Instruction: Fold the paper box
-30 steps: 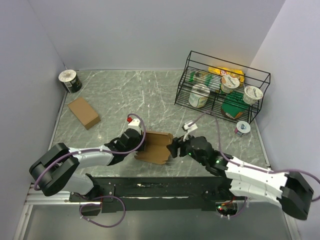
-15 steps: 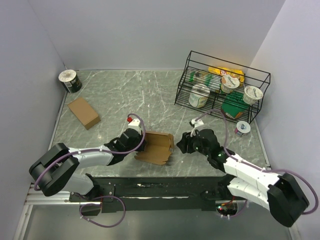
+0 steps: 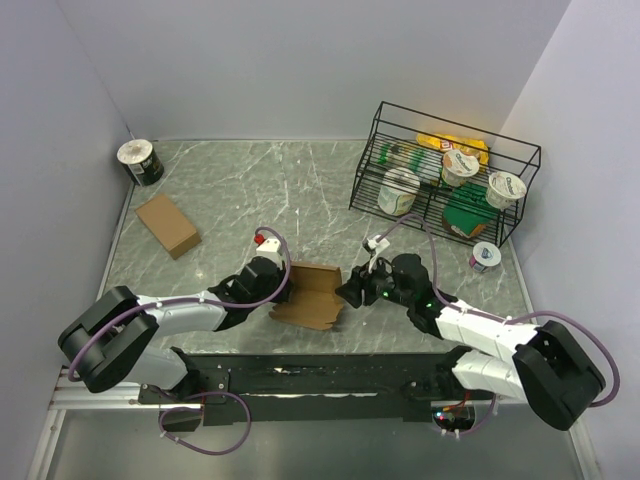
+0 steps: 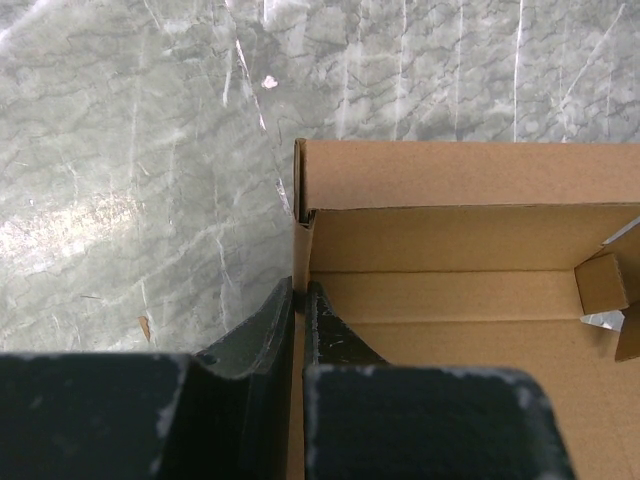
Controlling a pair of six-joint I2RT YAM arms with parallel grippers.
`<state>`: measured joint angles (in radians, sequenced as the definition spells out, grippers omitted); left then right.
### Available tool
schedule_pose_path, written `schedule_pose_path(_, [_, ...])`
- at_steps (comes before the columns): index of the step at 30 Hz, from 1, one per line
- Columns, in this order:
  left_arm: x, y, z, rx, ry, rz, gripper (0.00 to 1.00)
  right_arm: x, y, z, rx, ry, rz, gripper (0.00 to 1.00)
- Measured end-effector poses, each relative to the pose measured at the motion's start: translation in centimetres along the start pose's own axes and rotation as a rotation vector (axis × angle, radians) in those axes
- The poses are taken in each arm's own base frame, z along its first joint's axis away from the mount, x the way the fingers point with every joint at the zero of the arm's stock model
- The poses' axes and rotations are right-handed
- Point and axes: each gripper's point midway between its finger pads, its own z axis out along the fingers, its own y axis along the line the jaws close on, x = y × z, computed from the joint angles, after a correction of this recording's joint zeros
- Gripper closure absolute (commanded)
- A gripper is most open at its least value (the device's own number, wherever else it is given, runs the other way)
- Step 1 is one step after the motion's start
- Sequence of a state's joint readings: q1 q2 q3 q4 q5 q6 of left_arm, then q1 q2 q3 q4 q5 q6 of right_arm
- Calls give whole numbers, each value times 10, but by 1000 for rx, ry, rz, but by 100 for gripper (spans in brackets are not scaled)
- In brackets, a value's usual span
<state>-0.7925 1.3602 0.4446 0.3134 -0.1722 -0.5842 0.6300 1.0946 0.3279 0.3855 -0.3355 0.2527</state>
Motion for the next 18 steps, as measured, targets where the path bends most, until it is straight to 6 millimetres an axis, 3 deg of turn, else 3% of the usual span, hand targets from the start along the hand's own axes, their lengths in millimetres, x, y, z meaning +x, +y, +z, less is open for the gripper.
schedule_pose_path(18, [1,1,-1,6,-9,-2,98,1,-6,13,8,3,-8,49])
